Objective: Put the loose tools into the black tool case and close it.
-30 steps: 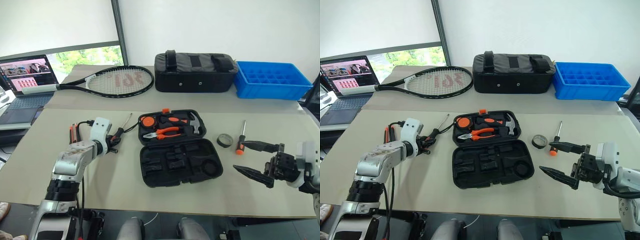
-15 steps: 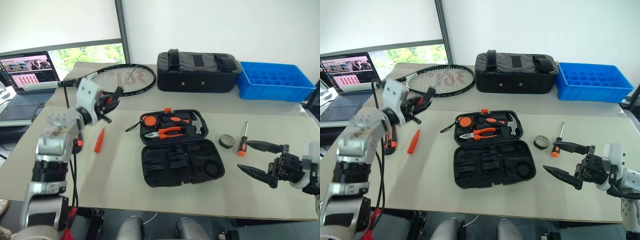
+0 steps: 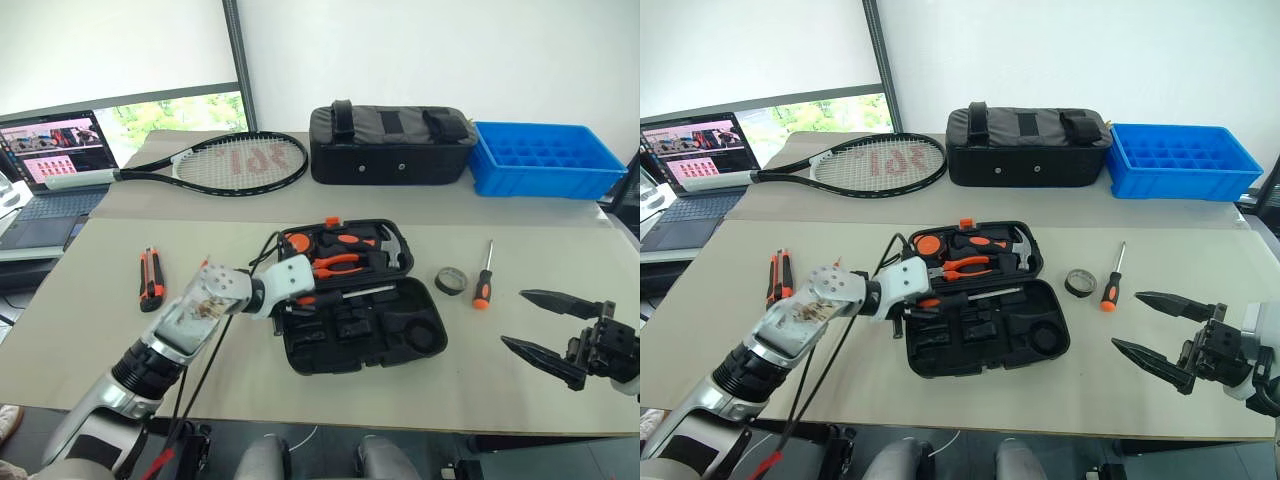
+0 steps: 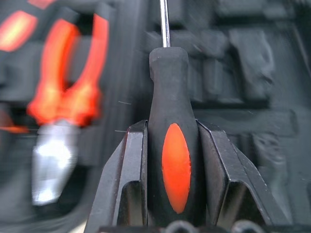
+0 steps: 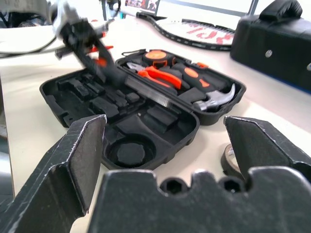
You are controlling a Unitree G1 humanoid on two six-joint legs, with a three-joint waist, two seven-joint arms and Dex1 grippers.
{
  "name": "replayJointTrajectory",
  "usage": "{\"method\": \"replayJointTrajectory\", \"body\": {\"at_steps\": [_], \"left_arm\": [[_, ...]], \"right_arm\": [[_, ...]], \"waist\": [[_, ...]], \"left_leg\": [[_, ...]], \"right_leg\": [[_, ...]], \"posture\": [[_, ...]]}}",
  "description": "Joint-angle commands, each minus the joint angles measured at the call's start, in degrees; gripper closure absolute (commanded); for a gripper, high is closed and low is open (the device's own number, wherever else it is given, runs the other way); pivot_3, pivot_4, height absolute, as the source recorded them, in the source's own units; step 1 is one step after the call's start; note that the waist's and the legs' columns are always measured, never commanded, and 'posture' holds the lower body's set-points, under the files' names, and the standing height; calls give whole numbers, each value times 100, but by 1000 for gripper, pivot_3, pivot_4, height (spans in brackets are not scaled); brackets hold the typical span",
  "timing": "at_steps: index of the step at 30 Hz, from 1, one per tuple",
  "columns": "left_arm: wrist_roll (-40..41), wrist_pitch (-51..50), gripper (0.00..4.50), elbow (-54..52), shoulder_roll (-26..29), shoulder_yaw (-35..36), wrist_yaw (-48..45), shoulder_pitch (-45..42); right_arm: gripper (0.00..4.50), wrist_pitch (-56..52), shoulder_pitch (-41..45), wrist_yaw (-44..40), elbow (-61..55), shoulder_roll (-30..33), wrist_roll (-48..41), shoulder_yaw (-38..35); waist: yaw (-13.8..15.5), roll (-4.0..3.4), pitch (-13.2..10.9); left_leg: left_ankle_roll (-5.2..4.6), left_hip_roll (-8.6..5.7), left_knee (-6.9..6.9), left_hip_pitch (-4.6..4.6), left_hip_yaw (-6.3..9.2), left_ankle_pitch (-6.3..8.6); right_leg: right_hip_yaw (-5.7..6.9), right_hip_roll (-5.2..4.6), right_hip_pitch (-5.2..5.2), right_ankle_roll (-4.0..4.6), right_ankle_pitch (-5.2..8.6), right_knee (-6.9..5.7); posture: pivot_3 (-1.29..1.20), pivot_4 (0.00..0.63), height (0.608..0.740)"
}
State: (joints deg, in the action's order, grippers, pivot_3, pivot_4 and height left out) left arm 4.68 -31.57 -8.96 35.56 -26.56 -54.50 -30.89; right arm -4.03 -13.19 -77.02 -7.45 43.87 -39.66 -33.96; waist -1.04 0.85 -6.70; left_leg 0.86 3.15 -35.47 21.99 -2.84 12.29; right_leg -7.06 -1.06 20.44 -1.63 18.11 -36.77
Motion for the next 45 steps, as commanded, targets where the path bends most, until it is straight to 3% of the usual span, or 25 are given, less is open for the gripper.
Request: {"method": "replayJointTrajectory", "body": {"at_steps": [1,11,25,27,31,33,39,42,45], "left_arm": [[-240,-1,3539,-23,-36,-152,-17,-70],[-627,46,3539,607,-309,-280,85,-343],[-651,-14,3539,671,-405,-222,-153,-570],[-671,-18,2504,687,-428,-217,-138,-571],[-749,4,1203,703,-528,-89,84,-599],[-388,-184,483,458,-653,221,46,-585],[51,-400,483,116,-870,846,200,-635],[294,-256,1200,166,-1126,1103,322,-561],[315,119,2420,402,-1293,1066,366,-400]], "right_arm": [[0,-40,-35,15,-224,75,-197,-220],[0,-115,-52,115,-374,56,-266,-242],[0,-104,-44,305,-518,-19,-285,-150],[0,-103,-36,313,-521,-22,-285,-136],[0,-113,-12,348,-549,-31,-287,-105],[0,-130,-9,372,-583,-33,-299,-91],[0,-142,-10,411,-614,-39,-312,-58],[0,-132,16,433,-603,-52,-296,-13],[0,-109,67,461,-588,-69,-277,50]], "waist": [[5,0,0],[50,-8,5],[12,-9,5],[13,-9,5],[23,-10,5],[23,-10,5],[23,-11,5],[28,-12,6],[24,-12,6]], "left_leg": [[0,-4,0,-1,3,0],[-5,-31,-41,1,27,3],[-6,-32,-40,8,39,2],[-7,-32,-40,7,40,2],[-7,-33,-42,7,40,2],[-7,-33,-43,7,42,2],[-7,-34,-40,16,47,3],[-8,-35,-40,23,50,3],[-8,-37,-41,23,53,3]], "right_leg": [[0,-2,-7,-4,3,1],[3,-23,-30,-34,14,1],[4,-20,-26,-37,13,0],[5,-20,-26,-37,13,0],[5,-21,-28,-37,13,0],[5,-21,-28,-38,13,-1],[7,-21,-24,-36,13,2],[6,-21,-22,-30,10,4],[6,-21,-23,-29,9,5]], "posture": [[0,150,708],[0,150,708],[0,150,708],[0,150,708],[0,150,708],[0,150,708],[0,150,708],[0,150,708],[0,150,708]]}}
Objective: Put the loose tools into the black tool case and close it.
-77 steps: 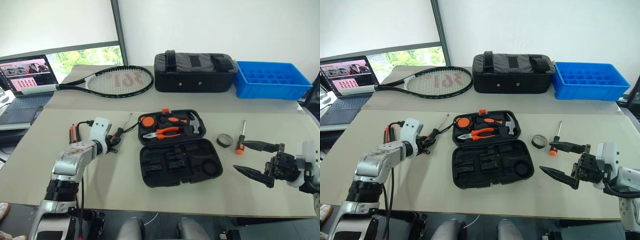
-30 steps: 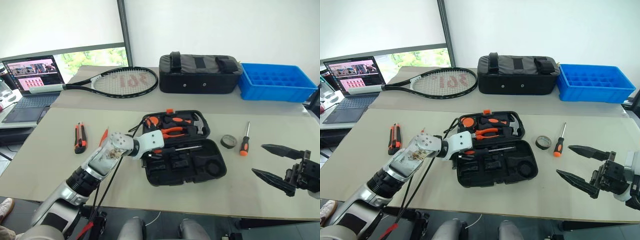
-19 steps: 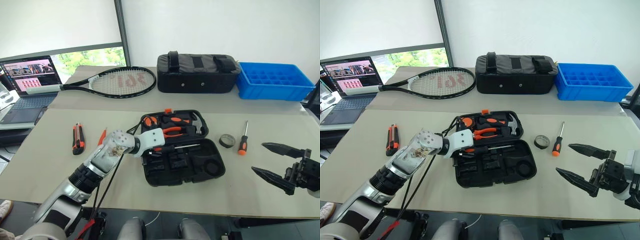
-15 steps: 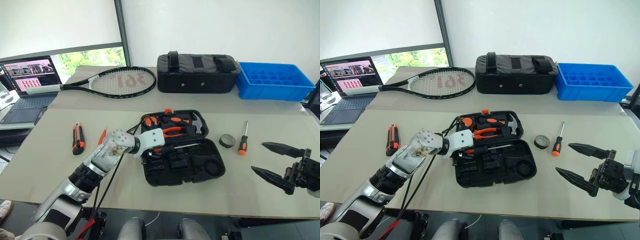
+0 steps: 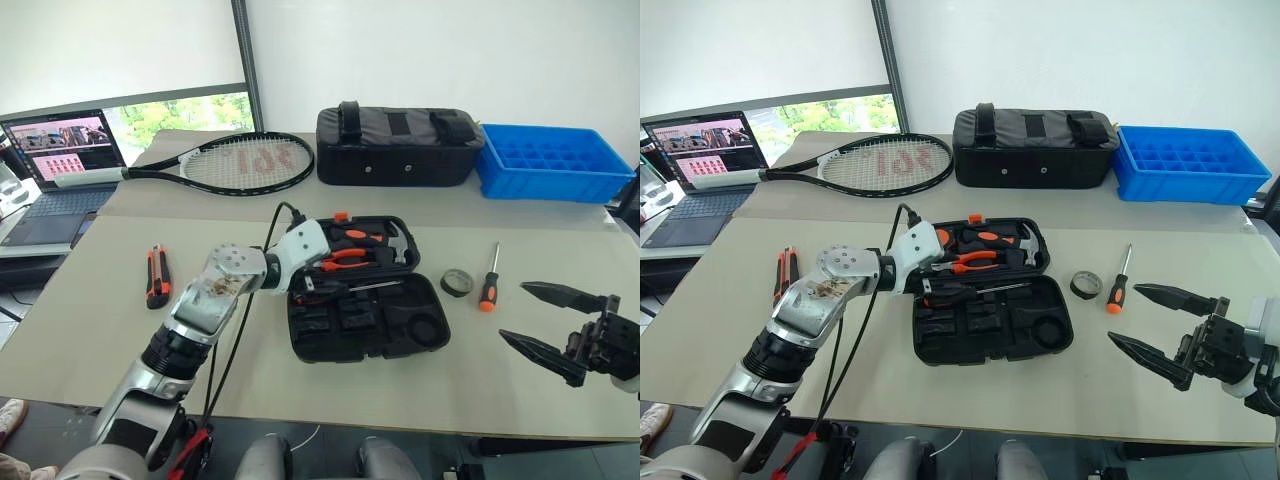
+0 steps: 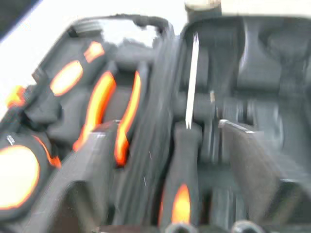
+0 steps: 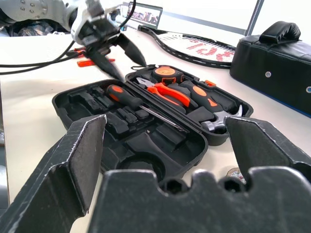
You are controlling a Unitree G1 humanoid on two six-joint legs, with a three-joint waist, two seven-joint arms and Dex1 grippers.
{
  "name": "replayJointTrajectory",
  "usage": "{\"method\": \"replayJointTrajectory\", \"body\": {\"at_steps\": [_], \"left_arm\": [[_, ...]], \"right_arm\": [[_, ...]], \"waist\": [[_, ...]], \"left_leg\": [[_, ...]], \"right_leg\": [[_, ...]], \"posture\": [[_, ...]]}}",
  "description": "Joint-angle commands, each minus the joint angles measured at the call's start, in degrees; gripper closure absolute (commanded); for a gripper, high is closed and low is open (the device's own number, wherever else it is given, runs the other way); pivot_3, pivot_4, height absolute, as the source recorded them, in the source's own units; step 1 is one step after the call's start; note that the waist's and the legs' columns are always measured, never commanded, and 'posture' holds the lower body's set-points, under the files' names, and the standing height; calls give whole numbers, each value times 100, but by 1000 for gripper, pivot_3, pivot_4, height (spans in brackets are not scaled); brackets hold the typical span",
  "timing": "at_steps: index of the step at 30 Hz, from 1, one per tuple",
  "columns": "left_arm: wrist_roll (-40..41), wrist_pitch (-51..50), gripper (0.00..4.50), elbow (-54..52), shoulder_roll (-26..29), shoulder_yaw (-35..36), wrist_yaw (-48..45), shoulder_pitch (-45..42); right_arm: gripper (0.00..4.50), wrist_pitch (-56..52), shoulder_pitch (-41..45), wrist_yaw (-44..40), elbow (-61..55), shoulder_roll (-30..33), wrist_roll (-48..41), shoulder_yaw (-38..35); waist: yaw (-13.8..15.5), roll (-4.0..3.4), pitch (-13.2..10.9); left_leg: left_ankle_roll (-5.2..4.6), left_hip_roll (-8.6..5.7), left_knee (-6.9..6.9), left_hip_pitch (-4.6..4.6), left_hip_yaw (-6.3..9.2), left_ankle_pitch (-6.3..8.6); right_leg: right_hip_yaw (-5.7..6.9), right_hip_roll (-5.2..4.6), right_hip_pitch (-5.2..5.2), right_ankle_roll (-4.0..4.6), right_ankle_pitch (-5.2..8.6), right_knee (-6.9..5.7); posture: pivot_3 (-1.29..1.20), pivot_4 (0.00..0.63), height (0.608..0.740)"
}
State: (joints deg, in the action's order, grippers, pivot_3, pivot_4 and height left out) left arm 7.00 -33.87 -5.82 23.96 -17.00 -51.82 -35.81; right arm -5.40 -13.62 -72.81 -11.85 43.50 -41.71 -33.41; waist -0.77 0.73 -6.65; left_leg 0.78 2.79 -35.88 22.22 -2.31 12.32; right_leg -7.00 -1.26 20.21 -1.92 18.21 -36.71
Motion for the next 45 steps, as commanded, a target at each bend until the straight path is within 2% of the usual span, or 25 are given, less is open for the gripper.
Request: {"method": "replayJointTrajectory", "body": {"at_steps": [1,5,6,15,23,29,36,39,45], "left_arm": [[123,553,2789,238,-245,123,117,184],[364,1227,4336,953,-787,370,239,452],[307,1433,4445,1128,-816,341,212,497],[-189,2032,4445,2483,-899,-11,132,319],[-643,1874,4445,2741,-784,-505,-71,221],[-453,1877,4445,2365,-845,-158,149,286],[615,1385,4445,1062,-518,801,-188,149],[1141,928,3797,452,-183,1090,-514,62],[2011,19,1672,-529,689,1327,-1196,-1]], "right_arm": [[0,43,129,47,-139,-38,-65,17],[0,85,177,63,-105,-59,-43,59],[0,91,184,57,-97,-62,-38,63],[0,168,120,-16,-31,-74,-34,-45],[0,-28,5,468,-256,-63,282,104],[0,-639,512,2041,-64,44,1267,435],[0,-1632,1526,3733,482,-280,2013,1050],[0,-2215,1917,4373,657,-485,2085,1079],[0,-3018,2117,4928,612,-697,2063,1168]], "waist": [[-4,-1,0],[-4,-3,1],[-4,-2,0],[-2,-3,1],[-1,-9,6],[-2,-14,11],[-30,-12,6],[-17,-22,3],[8,-30,5]], "left_leg": [[0,-1,0,-1,0,0],[0,-2,-1,-2,1,0],[0,-2,-1,-2,2,0],[0,-5,0,-2,5,0],[0,-8,0,-5,6,0],[0,-7,-2,-7,6,0],[1,-4,2,6,9,-1],[1,-2,4,11,9,-1],[1,-7,3,16,13,-1]], "right_leg": [[-1,0,-1,0,0,0],[-2,-1,-2,1,-1,-2],[0,0,-2,2,-1,-1],[0,0,-4,-1,0,1],[-2,-1,-9,-4,2,0],[-2,-1,-11,-9,5,-3],[-3,4,10,5,-2,-7],[-4,4,16,18,-10,-7],[-4,1,8,10,-5,2]], "posture": [[0,150,708],[0,150,708],[0,150,708],[0,150,708],[0,150,708],[0,150,708],[0,150,708],[0,150,708],[0,150,708]]}}
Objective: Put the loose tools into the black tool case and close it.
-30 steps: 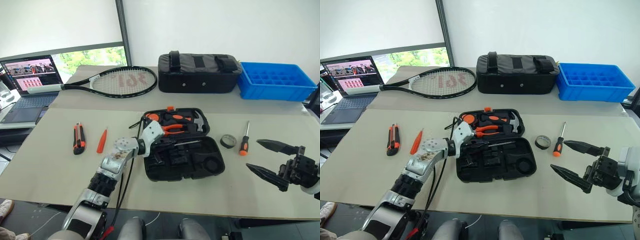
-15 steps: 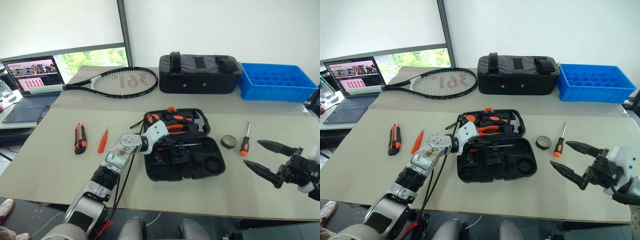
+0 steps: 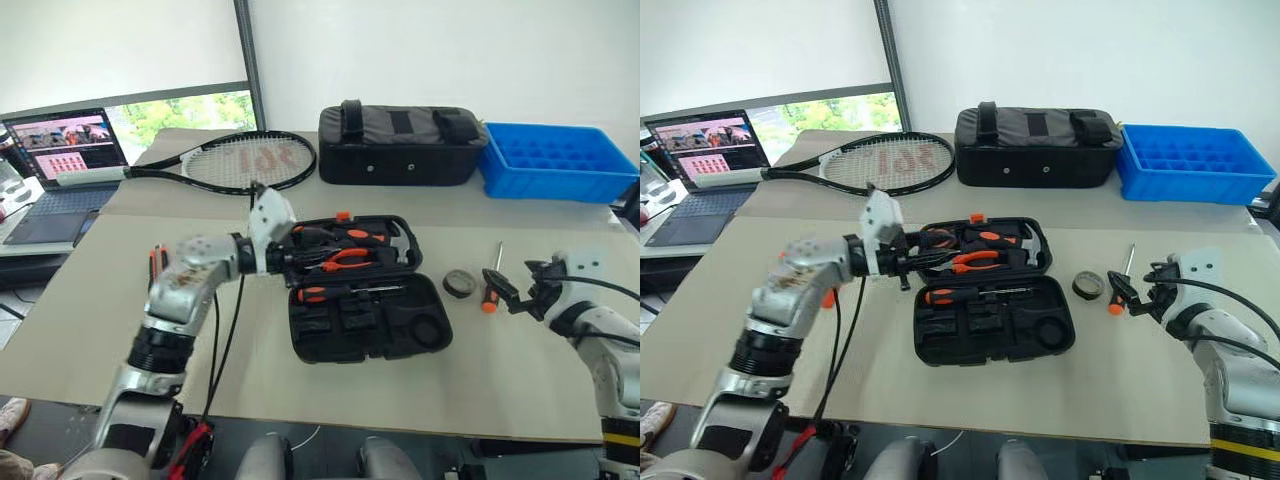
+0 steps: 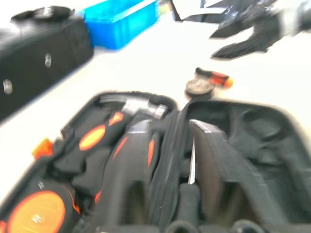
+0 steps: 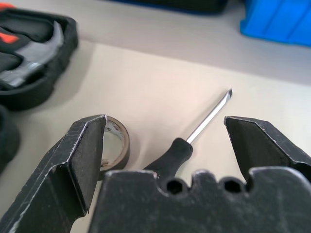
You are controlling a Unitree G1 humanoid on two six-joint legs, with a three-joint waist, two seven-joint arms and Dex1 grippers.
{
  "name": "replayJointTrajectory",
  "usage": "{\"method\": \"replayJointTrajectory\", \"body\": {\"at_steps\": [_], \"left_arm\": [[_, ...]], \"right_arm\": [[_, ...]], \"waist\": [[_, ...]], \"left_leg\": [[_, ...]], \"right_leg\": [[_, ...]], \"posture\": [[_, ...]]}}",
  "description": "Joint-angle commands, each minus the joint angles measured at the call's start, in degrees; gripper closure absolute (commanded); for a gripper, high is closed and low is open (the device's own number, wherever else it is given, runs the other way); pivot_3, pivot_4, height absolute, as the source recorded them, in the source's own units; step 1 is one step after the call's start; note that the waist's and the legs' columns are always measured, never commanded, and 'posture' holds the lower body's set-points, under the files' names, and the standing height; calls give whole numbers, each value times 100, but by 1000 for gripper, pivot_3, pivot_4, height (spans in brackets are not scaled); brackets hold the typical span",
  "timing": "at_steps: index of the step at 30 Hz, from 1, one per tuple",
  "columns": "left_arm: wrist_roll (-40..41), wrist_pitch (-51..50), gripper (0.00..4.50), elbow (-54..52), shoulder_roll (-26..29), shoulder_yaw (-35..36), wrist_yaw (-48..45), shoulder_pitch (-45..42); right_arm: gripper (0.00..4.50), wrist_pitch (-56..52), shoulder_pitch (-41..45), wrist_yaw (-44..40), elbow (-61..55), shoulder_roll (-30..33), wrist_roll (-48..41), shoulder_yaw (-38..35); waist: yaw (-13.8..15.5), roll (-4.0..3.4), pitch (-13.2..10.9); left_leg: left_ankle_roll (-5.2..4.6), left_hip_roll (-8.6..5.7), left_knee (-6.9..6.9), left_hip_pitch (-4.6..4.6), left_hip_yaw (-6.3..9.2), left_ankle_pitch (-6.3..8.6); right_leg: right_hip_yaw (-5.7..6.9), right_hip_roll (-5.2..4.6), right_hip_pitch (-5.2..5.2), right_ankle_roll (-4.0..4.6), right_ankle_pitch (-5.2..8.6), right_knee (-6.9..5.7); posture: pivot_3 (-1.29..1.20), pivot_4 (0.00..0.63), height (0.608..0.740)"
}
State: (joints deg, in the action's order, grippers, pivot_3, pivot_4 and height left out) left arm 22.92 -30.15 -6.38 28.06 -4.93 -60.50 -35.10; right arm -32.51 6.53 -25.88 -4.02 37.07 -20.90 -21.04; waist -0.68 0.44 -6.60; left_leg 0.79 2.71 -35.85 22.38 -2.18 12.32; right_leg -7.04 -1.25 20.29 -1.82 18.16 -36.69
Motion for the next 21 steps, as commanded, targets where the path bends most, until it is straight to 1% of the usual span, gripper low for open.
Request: {"method": "replayJointTrajectory", "body": {"at_steps": [1,3,4,5,7,14,17,21], "left_arm": [[525,-457,1313,-592,445,120,-474,-62],[719,-663,483,-791,793,118,-756,-69],[785,-725,143,-863,971,111,-897,-75],[846,-768,55,-908,1097,108,-999,-81],[900,-807,55,-962,1284,77,-1135,-98],[905,-743,55,-990,1594,-5,-1337,-172],[863,-690,0,-976,1670,-7,-1327,-230],[885,-702,0,-1046,1739,2,-1296,-247]], "right_arm": [[0,-419,94,290,-224,-86,-31,-44],[0,-673,43,382,-386,-154,-78,-10],[0,-797,5,451,-488,-190,-88,-5],[0,-878,-29,506,-570,-213,-73,1],[0,-1036,-94,570,-673,-232,-67,-17],[0,-1177,-104,654,-661,-286,-2,57],[707,-1179,-38,664,-573,-307,34,147],[2040,-1160,-6,718,-496,-331,80,208]], "waist": [[-8,-1,-1],[-26,-1,-2],[-35,-1,-3],[-37,-1,-4],[-55,-1,-8],[-63,2,-12],[-68,3,-13],[-81,4,-14]], "left_leg": [[0,0,-1,1,1,0],[0,1,0,0,1,0],[0,0,0,0,1,0],[0,1,1,-2,2,0],[0,2,0,-5,3,0],[0,3,1,-3,3,0],[0,3,1,-3,3,0],[0,3,2,-3,3,0]], "right_leg": [[0,0,0,-1,0,-1],[0,1,1,-1,1,0],[-1,1,2,-1,2,-1],[0,2,2,0,4,-3],[-1,3,1,-7,9,-5],[0,4,3,-13,14,-3],[-1,4,4,-14,15,-3],[-1,4,4,-21,20,-3]], "posture": [[0,150,708],[0,150,708],[0,150,708],[0,150,708],[0,150,708],[0,150,708],[0,150,708],[0,150,708]]}}
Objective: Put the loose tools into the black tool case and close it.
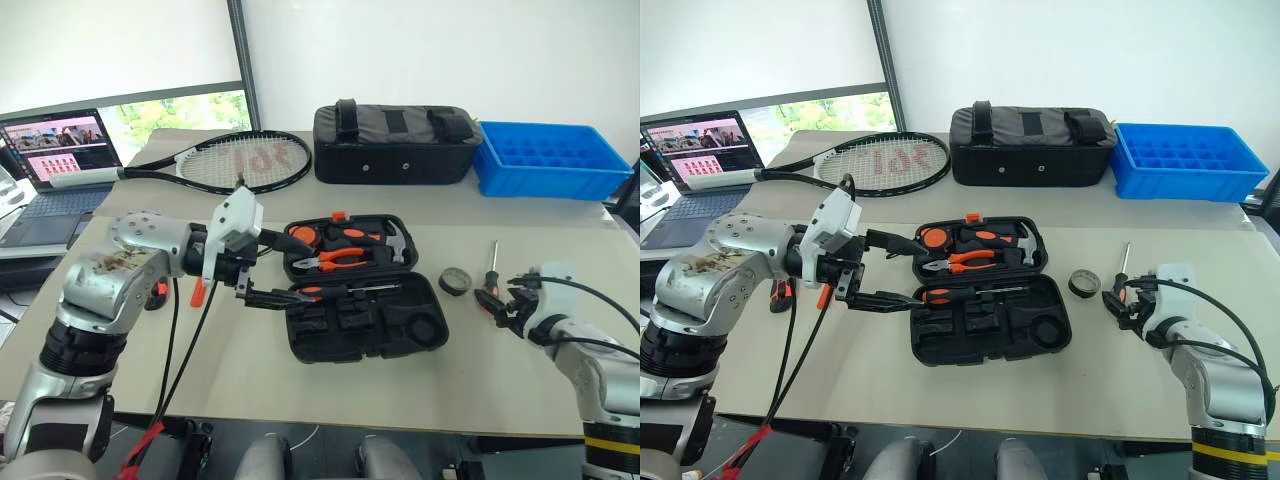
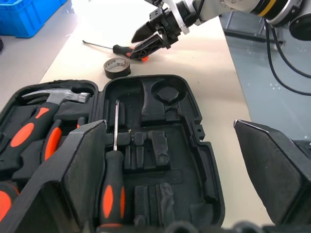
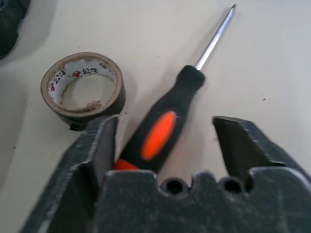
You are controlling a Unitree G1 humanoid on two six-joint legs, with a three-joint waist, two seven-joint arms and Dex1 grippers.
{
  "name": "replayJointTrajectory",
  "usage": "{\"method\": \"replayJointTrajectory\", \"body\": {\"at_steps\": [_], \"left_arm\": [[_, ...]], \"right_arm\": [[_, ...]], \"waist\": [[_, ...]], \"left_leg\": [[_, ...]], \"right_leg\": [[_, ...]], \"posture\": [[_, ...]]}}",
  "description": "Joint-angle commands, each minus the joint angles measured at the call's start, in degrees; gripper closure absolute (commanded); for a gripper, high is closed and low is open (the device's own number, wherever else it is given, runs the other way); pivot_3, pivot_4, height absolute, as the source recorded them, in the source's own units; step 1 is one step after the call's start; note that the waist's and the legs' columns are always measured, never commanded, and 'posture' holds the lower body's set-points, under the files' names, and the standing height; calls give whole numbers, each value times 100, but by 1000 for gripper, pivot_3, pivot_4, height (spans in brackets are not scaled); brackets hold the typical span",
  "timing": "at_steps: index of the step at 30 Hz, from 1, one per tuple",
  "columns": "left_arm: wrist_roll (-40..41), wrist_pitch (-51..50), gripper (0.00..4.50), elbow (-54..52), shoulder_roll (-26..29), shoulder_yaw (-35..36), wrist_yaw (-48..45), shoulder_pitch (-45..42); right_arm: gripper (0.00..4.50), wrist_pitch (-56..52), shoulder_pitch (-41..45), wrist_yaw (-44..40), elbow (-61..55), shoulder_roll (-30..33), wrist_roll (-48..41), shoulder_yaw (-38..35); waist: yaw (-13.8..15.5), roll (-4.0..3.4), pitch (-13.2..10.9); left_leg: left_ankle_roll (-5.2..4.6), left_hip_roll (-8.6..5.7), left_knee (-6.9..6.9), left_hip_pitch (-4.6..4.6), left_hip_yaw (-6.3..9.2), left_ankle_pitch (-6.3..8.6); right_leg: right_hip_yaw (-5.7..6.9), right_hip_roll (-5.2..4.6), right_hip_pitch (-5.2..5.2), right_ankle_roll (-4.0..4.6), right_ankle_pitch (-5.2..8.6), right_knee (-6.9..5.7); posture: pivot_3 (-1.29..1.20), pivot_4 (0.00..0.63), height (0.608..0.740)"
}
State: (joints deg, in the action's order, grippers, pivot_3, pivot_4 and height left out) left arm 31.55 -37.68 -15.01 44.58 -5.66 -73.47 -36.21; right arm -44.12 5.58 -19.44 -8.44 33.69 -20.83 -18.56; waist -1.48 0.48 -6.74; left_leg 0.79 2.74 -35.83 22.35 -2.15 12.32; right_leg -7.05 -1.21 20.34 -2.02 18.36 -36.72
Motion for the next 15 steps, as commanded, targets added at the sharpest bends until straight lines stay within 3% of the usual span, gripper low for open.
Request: {"method": "replayJointTrajectory", "body": {"at_steps": [1,4,5,15], "left_arm": [[32,42,0,-199,97,76,11,-136],[74,-3,0,-311,149,106,51,-89],[81,-9,0,-332,158,111,63,-79],[307,-248,0,-630,368,422,277,175]], "right_arm": [[2412,5,94,77,-45,5,77,-37],[3429,-66,155,177,3,-16,99,-77],[3550,-73,168,200,16,-18,105,-86],[3549,703,895,319,507,137,327,-219]], "waist": [[-2,0,0],[-8,0,0],[-14,0,-1],[-108,-7,-18]], "left_leg": [[0,0,0,0,0,0],[0,0,0,1,0,0],[0,0,0,1,0,0],[0,0,0,0,1,0]], "right_leg": [[0,0,0,0,0,0],[0,0,0,1,0,0],[0,0,0,0,0,0],[-2,0,0,-1,0,-1]], "posture": [[0,150,708],[0,150,708],[0,150,708],[0,150,708]]}}
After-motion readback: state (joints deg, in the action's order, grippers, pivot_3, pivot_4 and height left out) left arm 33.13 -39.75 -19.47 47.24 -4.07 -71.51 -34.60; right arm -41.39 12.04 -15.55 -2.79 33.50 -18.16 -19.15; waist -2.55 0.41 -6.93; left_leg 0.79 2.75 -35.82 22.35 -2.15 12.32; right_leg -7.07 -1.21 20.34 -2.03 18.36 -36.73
